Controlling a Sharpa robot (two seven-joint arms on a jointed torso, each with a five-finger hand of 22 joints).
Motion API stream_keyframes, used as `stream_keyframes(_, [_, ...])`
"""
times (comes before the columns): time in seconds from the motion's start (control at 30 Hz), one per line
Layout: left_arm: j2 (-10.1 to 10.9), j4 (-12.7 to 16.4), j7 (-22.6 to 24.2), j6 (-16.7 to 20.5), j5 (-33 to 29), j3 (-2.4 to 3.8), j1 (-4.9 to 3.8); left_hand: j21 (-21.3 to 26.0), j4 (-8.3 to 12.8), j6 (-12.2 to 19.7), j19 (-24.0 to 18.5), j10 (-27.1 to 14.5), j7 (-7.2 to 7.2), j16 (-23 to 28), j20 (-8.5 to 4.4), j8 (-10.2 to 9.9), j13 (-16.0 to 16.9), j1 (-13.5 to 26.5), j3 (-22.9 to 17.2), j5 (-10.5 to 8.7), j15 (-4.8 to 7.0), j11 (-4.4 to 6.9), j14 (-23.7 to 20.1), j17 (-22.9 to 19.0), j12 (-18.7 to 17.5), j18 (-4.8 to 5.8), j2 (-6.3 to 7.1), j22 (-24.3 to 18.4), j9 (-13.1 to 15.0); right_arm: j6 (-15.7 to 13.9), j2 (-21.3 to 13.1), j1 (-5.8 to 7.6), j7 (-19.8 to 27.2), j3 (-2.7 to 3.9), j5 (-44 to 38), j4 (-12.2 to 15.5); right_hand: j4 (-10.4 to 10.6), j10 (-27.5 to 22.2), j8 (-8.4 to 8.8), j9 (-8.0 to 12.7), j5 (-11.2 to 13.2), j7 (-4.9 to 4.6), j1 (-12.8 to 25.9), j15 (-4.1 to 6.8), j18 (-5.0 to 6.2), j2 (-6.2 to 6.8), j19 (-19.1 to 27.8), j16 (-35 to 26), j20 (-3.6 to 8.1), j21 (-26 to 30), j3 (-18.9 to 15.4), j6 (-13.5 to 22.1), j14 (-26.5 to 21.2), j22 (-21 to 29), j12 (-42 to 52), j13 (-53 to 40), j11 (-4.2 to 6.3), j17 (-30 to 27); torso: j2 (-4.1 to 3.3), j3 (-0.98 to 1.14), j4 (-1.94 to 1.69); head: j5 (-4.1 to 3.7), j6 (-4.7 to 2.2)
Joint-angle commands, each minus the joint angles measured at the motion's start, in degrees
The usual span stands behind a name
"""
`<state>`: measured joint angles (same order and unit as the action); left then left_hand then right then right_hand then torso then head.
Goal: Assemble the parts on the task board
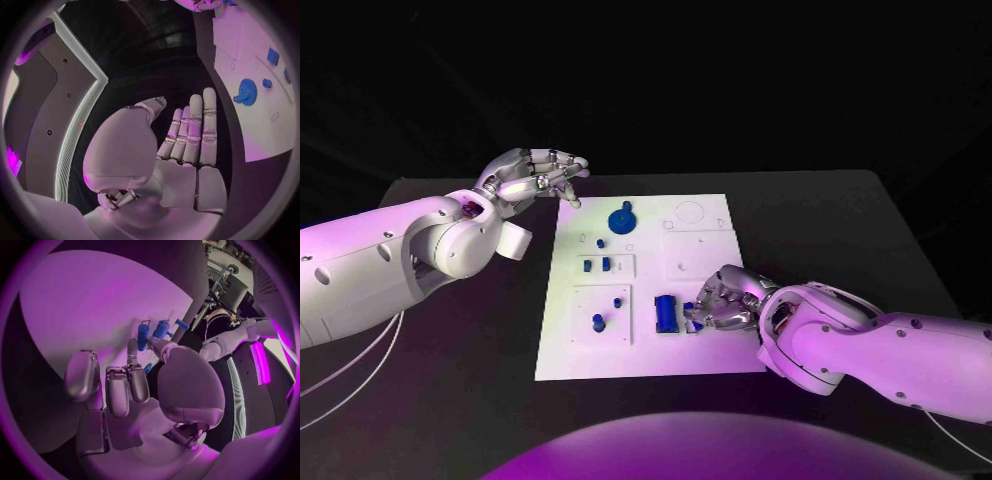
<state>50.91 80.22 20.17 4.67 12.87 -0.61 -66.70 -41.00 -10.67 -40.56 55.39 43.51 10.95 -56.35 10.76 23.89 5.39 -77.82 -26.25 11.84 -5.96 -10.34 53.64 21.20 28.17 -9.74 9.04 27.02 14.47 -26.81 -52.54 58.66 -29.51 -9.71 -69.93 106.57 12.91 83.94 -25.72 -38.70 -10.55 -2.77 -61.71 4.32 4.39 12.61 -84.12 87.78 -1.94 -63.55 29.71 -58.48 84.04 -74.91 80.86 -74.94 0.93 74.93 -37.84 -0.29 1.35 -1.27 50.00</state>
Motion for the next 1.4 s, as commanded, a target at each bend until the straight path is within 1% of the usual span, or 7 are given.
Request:
stream_keyframes(0.03, [-0.1,0.0,0.2,-1.0,0.0,0.03,-0.01,0.3,-0.3,0.4,0.3,-0.3,3.16,-0.2,0.14,0.2,0.1,0.0,-0.1,0.02,0.07,0.01,-0.3,0.1,0.2,-0.75,-0.37,-0.1,0.0,1.2,0.1,-0.07,0.3,0.00,-0.2,0.2,0.2,1.7,-0.32,-0.1,0.4,-0.18,0.8,0.39,-0.25,0.07,-1.1,0.2,0.45,-0.2,-0.9,-0.1,5.1,-9.5,0.3,-8.5,0.28,11.1,-0.03,0.03,-0.01,0.10,0.00])
stream_keyframes(0.27, [0.0,0.0,0.2,-1.0,0.0,0.03,-0.01,0.3,-0.3,0.4,0.3,-0.3,3.16,-0.2,0.14,0.2,0.1,0.0,-0.1,0.02,0.07,0.01,-0.3,0.1,0.2,-0.75,-0.37,-0.1,0.0,0.9,-0.1,-0.08,0.8,0.00,-0.2,0.6,1.3,1.7,-0.48,-0.3,0.4,-0.20,2.2,0.38,-0.28,0.32,-1.1,0.3,0.45,-0.3,-2.9,-0.1,5.1,-9.6,0.3,-8.5,0.27,11.2,0.00,0.00,-0.05,0.09,0.00])
stream_keyframes(0.4, [0.0,-0.1,0.2,-1.0,0.1,0.03,-0.01,0.3,-0.3,0.4,0.3,-0.3,3.16,-0.2,0.14,0.2,0.1,0.0,-0.1,0.02,0.07,0.01,-0.3,0.1,0.2,-0.75,-0.37,-0.1,0.0,0.2,-0.5,-0.08,1.2,0.00,-0.2,0.5,3.1,1.8,-0.58,-0.4,0.4,-0.14,3.8,0.41,-0.27,0.14,-1.1,0.3,0.47,-0.3,-5.6,0.0,5.1,-9.6,0.3,-8.6,0.30,11.2,0.02,-0.02,0.00,0.20,0.00])
stream_keyframes(0.53, [0.0,-0.1,0.2,-1.0,0.1,0.03,-0.01,0.3,-0.3,0.4,0.3,-0.3,3.16,-0.2,0.14,0.2,0.1,0.0,-0.1,0.02,0.07,0.01,-0.3,0.1,0.2,-0.75,-0.37,-0.1,0.0,0.1,-0.9,-0.08,1.4,-0.01,-0.2,0.6,3.2,1.8,-0.59,-0.4,0.4,-0.14,3.8,0.41,-0.28,0.15,-1.1,0.3,0.48,-0.3,-5.8,0.0,5.1,-9.6,0.3,-8.6,0.30,11.2,0.01,0.01,-0.03,0.22,0.00])
stream_keyframes(0.77, [0.0,-0.1,0.2,-1.0,0.1,0.02,-0.01,0.3,-0.3,0.4,0.3,-0.3,3.16,-0.2,0.14,0.2,0.1,0.0,-0.1,0.02,0.07,0.01,-0.3,0.1,0.2,-0.75,-0.37,-0.1,0.0,0.7,-1.9,-0.08,2.0,-0.01,-0.2,1.1,2.9,1.7,-0.62,-0.5,0.4,-0.09,3.2,0.44,-0.28,0.19,-1.1,0.3,0.49,-0.3,-6.2,0.1,5.1,-9.6,0.3,-8.6,0.34,11.2,0.01,0.03,-0.02,0.26,0.00])
stream_keyframes(1.1, [0.1,-0.2,0.2,-0.9,0.1,0.02,0.00,0.3,-0.3,0.4,0.3,-0.3,3.16,-0.2,0.14,0.2,0.1,0.0,-0.1,0.02,0.07,0.01,-0.3,0.1,0.2,-0.75,-0.37,-0.1,0.0,4.3,-3.4,-0.08,3.6,-0.03,0.1,2.1,0.9,1.7,-0.58,-0.5,0.2,-0.14,-0.5,0.41,-0.29,0.79,-1.0,0.3,0.48,-0.4,-7.7,0.4,5.1,-9.6,0.2,-8.6,0.31,11.2,0.03,0.01,0.03,0.26,0.00])
stream_keyframes(1.4, [0.0,-0.2,0.2,-1.0,0.1,0.02,0.00,0.3,-0.3,0.4,0.3,-0.3,3.16,-0.2,0.14,0.2,0.1,0.0,-0.1,0.02,0.07,0.01,-0.3,0.1,0.2,-0.75,-0.37,-0.1,0.0,5.7,-3.3,-0.18,3.7,-0.04,0.2,1.8,0.7,1.7,-0.57,-0.5,0.2,-0.13,-1.0,0.41,-0.32,0.89,-1.1,0.3,0.48,-0.5,-7.9,0.4,5.1,-9.6,0.3,-8.7,0.31,11.3,0.00,-0.03,-0.07,0.12,0.00])
